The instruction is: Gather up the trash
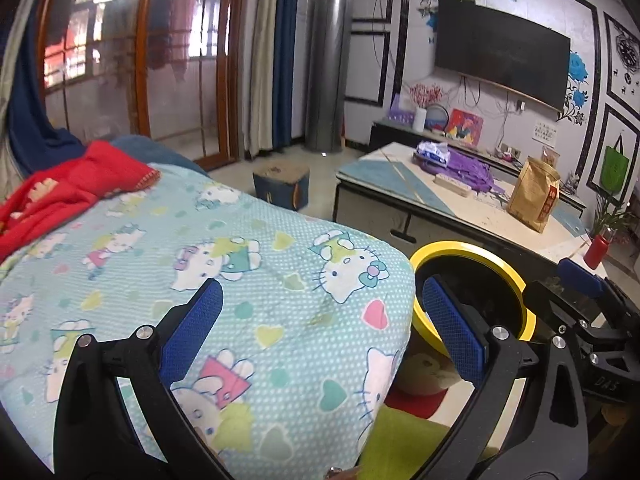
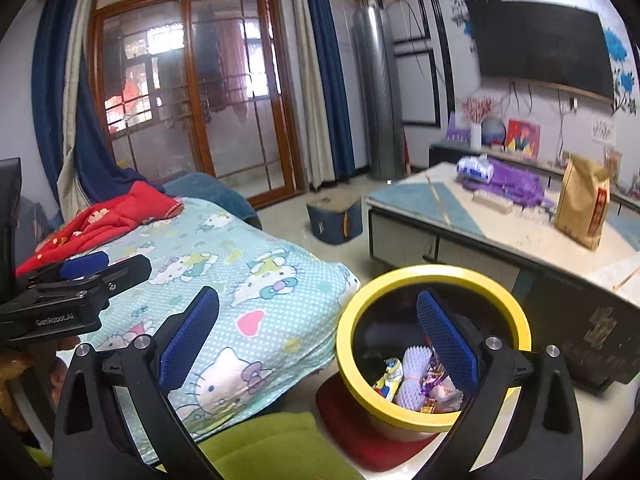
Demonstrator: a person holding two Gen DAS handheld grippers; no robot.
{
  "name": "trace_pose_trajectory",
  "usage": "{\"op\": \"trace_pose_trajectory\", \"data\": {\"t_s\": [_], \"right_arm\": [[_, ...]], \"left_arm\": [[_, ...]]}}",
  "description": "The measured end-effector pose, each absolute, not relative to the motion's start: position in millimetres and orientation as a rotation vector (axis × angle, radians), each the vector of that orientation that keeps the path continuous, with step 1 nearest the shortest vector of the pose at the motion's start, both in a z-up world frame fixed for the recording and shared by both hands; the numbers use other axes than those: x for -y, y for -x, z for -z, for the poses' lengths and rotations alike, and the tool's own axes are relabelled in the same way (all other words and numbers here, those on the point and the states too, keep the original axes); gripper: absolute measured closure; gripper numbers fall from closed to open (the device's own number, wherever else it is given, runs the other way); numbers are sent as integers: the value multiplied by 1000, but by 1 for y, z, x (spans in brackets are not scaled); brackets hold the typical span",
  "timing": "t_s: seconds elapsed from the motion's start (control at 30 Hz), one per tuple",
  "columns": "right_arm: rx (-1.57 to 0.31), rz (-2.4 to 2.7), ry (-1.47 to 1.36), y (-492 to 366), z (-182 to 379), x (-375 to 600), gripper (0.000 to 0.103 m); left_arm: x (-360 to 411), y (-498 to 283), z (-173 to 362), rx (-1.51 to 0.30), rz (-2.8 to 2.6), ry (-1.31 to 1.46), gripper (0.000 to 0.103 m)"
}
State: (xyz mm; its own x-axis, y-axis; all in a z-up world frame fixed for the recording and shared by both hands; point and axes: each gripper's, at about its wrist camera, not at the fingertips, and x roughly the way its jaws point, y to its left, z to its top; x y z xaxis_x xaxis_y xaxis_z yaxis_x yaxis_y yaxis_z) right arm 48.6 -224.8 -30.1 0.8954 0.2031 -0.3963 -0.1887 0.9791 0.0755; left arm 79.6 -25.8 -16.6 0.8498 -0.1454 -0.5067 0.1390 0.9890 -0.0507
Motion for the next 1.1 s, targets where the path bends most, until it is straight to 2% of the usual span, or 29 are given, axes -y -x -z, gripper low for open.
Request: {"op": "trace_pose_trajectory", "data": {"t_s": [0.3, 1.1], "right_arm": [[-247, -146, 21, -11, 22, 221, 6], [-291, -167, 26, -18, 36, 219, 6]], "left_arm": [[28, -33, 20, -428, 133, -17, 11], [30, -26, 20, -404, 133, -5, 11]]}}
